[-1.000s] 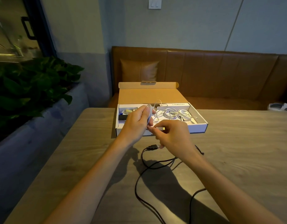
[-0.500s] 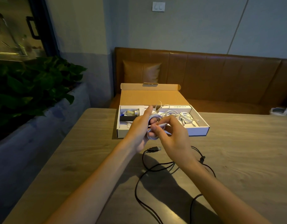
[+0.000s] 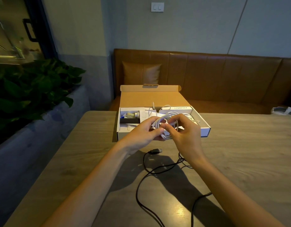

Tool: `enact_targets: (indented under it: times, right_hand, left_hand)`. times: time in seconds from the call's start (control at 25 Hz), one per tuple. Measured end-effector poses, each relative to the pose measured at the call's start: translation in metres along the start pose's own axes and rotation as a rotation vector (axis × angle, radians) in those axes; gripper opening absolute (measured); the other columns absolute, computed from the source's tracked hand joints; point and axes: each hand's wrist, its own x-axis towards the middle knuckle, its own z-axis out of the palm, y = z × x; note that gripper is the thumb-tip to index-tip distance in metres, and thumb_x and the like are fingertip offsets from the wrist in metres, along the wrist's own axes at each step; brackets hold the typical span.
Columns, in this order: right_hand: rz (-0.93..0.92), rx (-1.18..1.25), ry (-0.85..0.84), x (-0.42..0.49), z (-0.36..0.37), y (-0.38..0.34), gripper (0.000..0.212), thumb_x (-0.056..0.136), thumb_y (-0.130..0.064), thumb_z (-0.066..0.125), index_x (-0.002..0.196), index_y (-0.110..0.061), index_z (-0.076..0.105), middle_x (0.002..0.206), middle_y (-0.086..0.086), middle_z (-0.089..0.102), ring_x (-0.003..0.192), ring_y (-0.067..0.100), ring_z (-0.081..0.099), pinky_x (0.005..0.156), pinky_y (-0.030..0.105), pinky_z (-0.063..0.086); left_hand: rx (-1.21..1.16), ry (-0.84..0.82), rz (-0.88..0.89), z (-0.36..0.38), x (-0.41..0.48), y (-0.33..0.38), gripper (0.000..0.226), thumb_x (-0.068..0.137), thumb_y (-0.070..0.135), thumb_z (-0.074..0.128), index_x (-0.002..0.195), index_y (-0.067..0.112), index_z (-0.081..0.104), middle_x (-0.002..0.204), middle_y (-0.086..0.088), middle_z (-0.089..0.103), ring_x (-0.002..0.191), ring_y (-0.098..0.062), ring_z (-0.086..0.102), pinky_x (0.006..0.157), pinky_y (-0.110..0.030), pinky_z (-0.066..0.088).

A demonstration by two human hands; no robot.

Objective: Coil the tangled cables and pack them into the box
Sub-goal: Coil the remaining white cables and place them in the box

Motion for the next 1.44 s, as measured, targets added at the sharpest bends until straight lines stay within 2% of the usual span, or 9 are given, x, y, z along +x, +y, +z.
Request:
enact_targets:
  times: [0.16, 0.28, 0.44, 0.56, 0.76, 0.92, 1.08, 1.32, 1.44]
  right_hand:
    - [0.039, -0.001, -0.16, 0.004, -0.002, -0.001, 0.01, 0.095, -0.024, 0.067, 0.102, -0.017, 0.071, 0.092, -0.007, 0.07, 0.088, 0.011, 0.067, 0.077, 0.033, 0.061]
    - [0.039, -0.02, -0.278, 0.008, -0.005, -0.002, 0.014, 0.096, -0.016, 0.066, 0.105, -0.021, 0.074, 0.103, -0.007, 0.072, 0.096, 0.01, 0.067, 0.083, 0.036, 0.062]
    - [0.164, 0.211, -0.393, 0.011, -0.015, -0.01, 0.013, 0.092, -0.011, 0.07, 0.1, -0.021, 0.07, 0.105, -0.002, 0.073, 0.097, 0.019, 0.07, 0.087, 0.043, 0.061]
    - [0.221, 0.422, -0.493, 0.013, -0.023, -0.017, 0.025, 0.092, 0.001, 0.066, 0.108, -0.018, 0.062, 0.11, 0.008, 0.072, 0.097, 0.024, 0.07, 0.086, 0.037, 0.06]
    - [0.375, 0.576, -0.387, 0.014, -0.02, -0.019, 0.028, 0.09, 0.007, 0.066, 0.105, -0.016, 0.062, 0.109, 0.012, 0.073, 0.092, 0.025, 0.071, 0.077, 0.033, 0.057]
    - [0.419, 0.538, -0.288, 0.012, -0.011, -0.017, 0.026, 0.089, 0.01, 0.065, 0.101, -0.013, 0.066, 0.105, 0.006, 0.076, 0.095, 0.024, 0.072, 0.077, 0.032, 0.057]
    - [0.516, 0.632, -0.279, 0.014, -0.008, -0.016, 0.027, 0.087, 0.013, 0.063, 0.097, -0.013, 0.062, 0.103, 0.011, 0.074, 0.094, 0.027, 0.074, 0.076, 0.035, 0.058]
    - [0.346, 0.416, -0.351, 0.014, -0.013, -0.007, 0.026, 0.092, -0.005, 0.069, 0.113, -0.014, 0.058, 0.101, 0.005, 0.079, 0.093, 0.023, 0.076, 0.078, 0.035, 0.061]
    - [0.315, 0.356, -0.326, 0.014, -0.013, -0.002, 0.023, 0.096, -0.017, 0.064, 0.118, -0.018, 0.056, 0.101, 0.001, 0.079, 0.094, 0.017, 0.075, 0.082, 0.032, 0.06]
  left_hand:
    - [0.054, 0.078, -0.019, -0.006, -0.004, 0.003, 0.025, 0.101, 0.011, 0.056, 0.119, 0.029, 0.056, 0.116, -0.003, 0.062, 0.1, -0.018, 0.069, 0.083, -0.031, 0.06]
    - [0.167, 0.136, 0.018, -0.005, -0.002, 0.001, 0.023, 0.1, 0.01, 0.057, 0.115, 0.028, 0.057, 0.113, -0.009, 0.062, 0.104, -0.024, 0.067, 0.09, -0.042, 0.06]
    - [0.006, 0.066, -0.013, -0.008, -0.005, 0.008, 0.024, 0.098, 0.005, 0.059, 0.119, 0.018, 0.06, 0.11, -0.008, 0.066, 0.097, -0.018, 0.072, 0.078, -0.029, 0.06]
    - [-0.059, 0.044, -0.031, -0.012, -0.008, 0.012, 0.022, 0.097, 0.001, 0.059, 0.114, 0.014, 0.062, 0.11, -0.011, 0.066, 0.096, -0.019, 0.072, 0.076, -0.027, 0.059]
    - [0.041, 0.146, -0.055, -0.009, -0.006, 0.019, 0.016, 0.092, 0.002, 0.064, 0.107, 0.006, 0.068, 0.096, -0.004, 0.068, 0.081, -0.011, 0.072, 0.069, -0.024, 0.059]
    - [0.132, 0.207, -0.105, -0.007, -0.004, 0.021, 0.011, 0.09, 0.006, 0.068, 0.1, 0.009, 0.072, 0.098, -0.007, 0.07, 0.089, -0.018, 0.071, 0.065, -0.021, 0.059]
    - [0.222, 0.122, -0.168, -0.008, -0.004, 0.019, 0.008, 0.091, 0.01, 0.068, 0.099, 0.01, 0.07, 0.099, -0.005, 0.071, 0.083, -0.016, 0.074, 0.068, -0.021, 0.059]
    - [0.28, -0.097, -0.18, -0.025, -0.005, 0.009, 0.023, 0.096, 0.024, 0.065, 0.115, 0.011, 0.071, 0.115, -0.008, 0.07, 0.102, -0.019, 0.068, 0.09, -0.03, 0.058]
    - [0.145, -0.038, -0.116, -0.024, -0.003, 0.004, 0.023, 0.095, 0.022, 0.068, 0.115, 0.011, 0.072, 0.116, -0.007, 0.07, 0.103, -0.019, 0.069, 0.09, -0.028, 0.057]
